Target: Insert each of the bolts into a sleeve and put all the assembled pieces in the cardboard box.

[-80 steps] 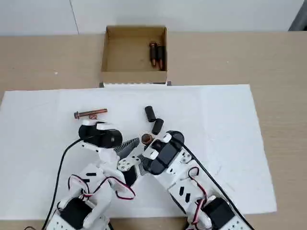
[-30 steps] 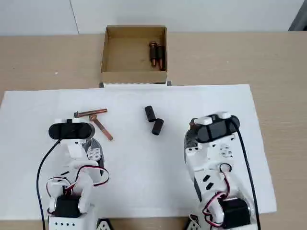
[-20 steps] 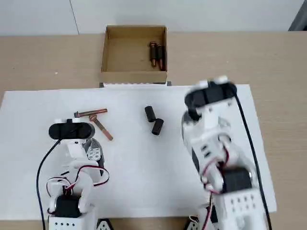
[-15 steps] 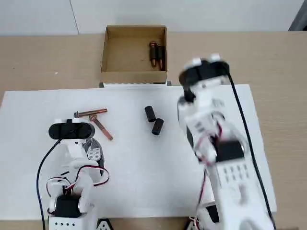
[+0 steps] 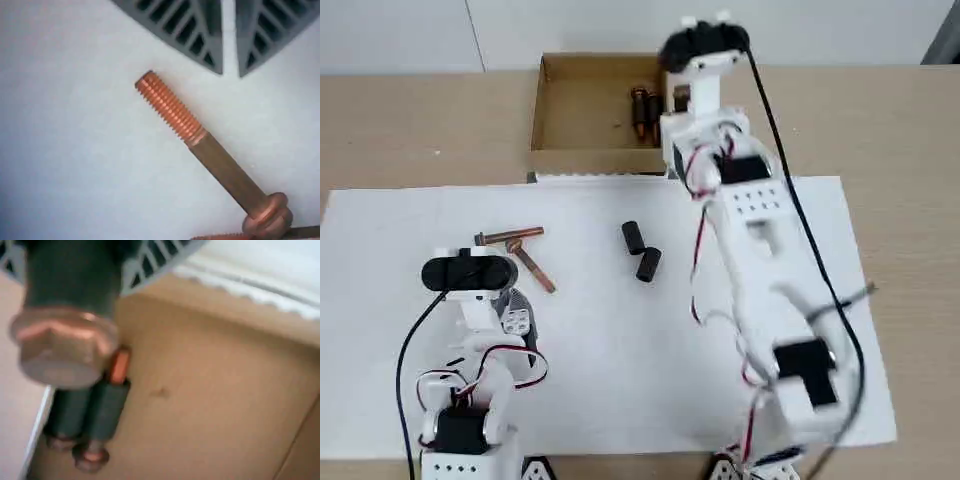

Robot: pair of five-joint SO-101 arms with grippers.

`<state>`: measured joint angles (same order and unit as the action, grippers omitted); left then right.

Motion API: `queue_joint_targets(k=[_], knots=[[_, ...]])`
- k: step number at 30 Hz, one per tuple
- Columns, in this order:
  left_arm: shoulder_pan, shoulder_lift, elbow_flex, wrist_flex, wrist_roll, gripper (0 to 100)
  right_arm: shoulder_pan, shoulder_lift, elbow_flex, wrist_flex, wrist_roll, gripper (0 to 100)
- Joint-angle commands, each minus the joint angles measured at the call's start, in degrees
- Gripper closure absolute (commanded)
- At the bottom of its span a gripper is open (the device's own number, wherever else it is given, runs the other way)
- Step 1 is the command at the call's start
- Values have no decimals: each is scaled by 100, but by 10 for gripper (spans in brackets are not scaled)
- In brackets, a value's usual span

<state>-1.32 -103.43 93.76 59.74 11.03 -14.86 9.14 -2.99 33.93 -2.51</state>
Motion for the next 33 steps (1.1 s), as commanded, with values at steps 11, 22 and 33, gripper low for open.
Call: queue_joint_targets(k=[11,22,33], knots=[[-18,-53,-22,0,-18,994,-549,2985,-3877,-189,114,996],[-18,-53,-22,0,-18,994,-822,3969,-4756,277,941,994],[-18,-53,-22,0,-18,994,-875,3996,-4774,813,923,850]])
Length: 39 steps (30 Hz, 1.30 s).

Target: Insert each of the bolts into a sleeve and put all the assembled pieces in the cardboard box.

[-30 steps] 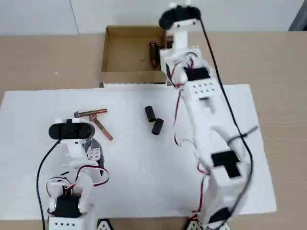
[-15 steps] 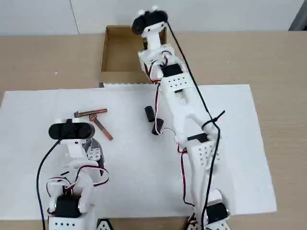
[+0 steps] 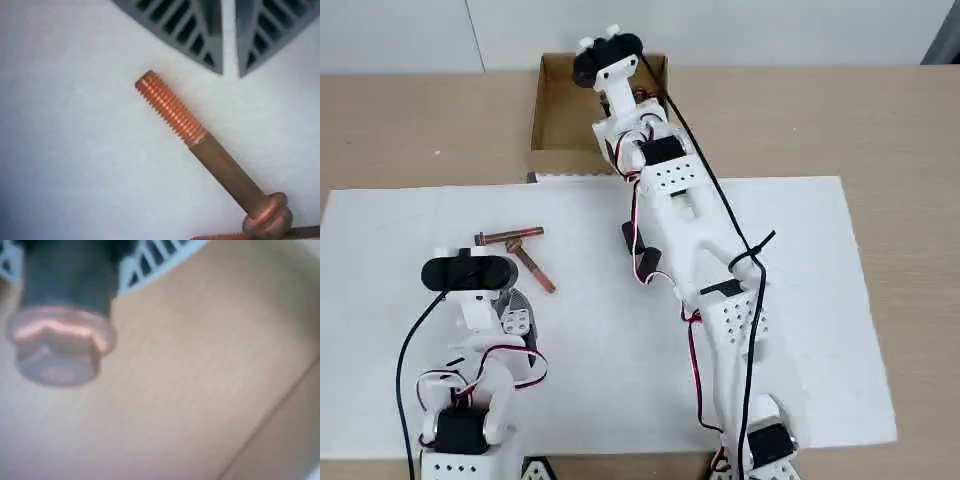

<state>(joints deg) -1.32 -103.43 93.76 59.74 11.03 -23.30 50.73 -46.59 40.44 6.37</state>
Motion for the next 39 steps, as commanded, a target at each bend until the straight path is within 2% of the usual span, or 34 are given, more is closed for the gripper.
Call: queue_joint_targets(k=[1,11,13,28,39], knots=[[-18,-53,-22,0,-18,994,-31,-180,-413,189,35,853],[-18,-53,-22,0,-18,994,-31,-347,-413,207,26,995],[-18,-53,-22,0,-18,994,-40,-549,-413,330,26,995],[-26,-53,-22,0,-9,994,-127,-2220,-413,3371,18,995],[-26,-53,-22,0,0,994,-127,-2677,-413,5604,-97,995]])
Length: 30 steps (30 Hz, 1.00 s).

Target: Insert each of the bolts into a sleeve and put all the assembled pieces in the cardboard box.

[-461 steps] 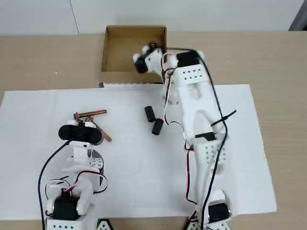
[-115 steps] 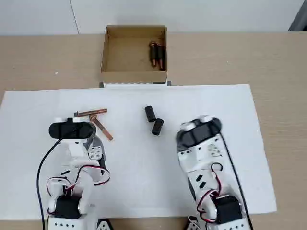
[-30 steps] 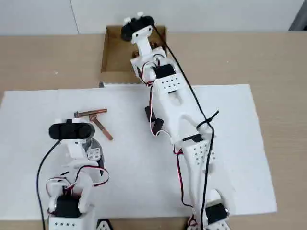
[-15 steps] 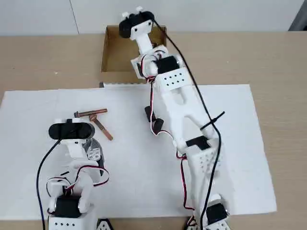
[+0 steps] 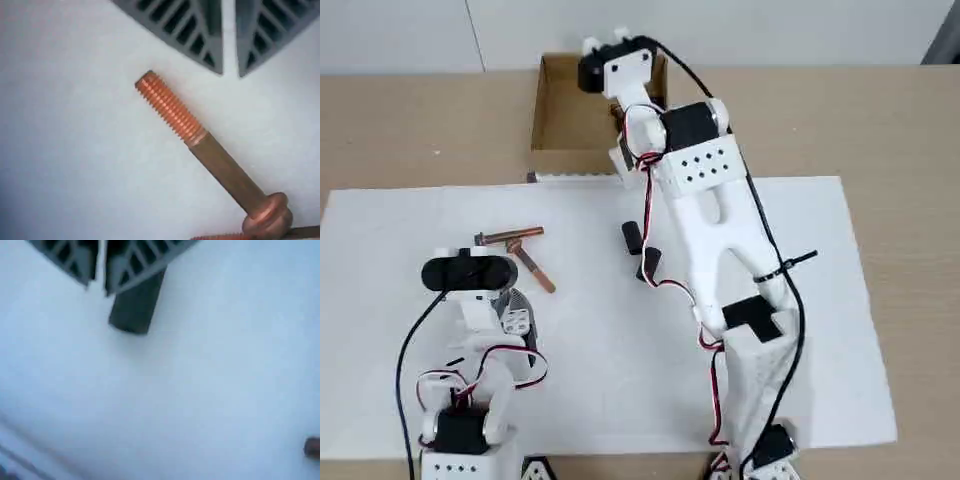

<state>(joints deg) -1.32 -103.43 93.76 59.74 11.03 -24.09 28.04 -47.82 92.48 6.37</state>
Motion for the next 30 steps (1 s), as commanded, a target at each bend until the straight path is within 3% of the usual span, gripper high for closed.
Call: queue_joint_targets(k=[1,5,14,25,30], knots=[[-26,-53,-22,0,0,994,-48,-409,-290,479,-237,995],[-26,-53,-22,0,9,994,-84,-400,-255,549,-633,995],[-26,-53,-22,0,9,994,-567,-391,422,558,-651,995],[-26,-53,-22,0,9,994,-505,-259,1064,532,-668,991],[-26,-53,-22,0,9,994,-470,145,1046,497,-536,883]])
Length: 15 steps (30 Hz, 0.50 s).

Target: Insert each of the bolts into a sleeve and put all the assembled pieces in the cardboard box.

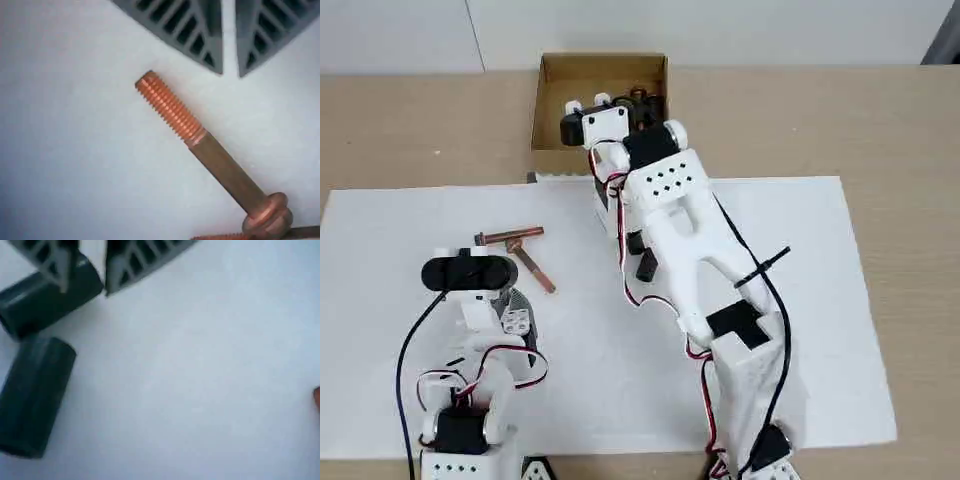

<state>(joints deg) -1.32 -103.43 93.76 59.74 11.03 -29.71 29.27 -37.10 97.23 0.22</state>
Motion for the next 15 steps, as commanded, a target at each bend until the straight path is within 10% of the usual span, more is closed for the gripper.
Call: queue_joint_targets(k=[1,15], knots=[[-26,-53,-22,0,9,994,92,84,-26,-4,88,873],[-26,-53,-22,0,9,994,92,681,-26,-585,105,869]])
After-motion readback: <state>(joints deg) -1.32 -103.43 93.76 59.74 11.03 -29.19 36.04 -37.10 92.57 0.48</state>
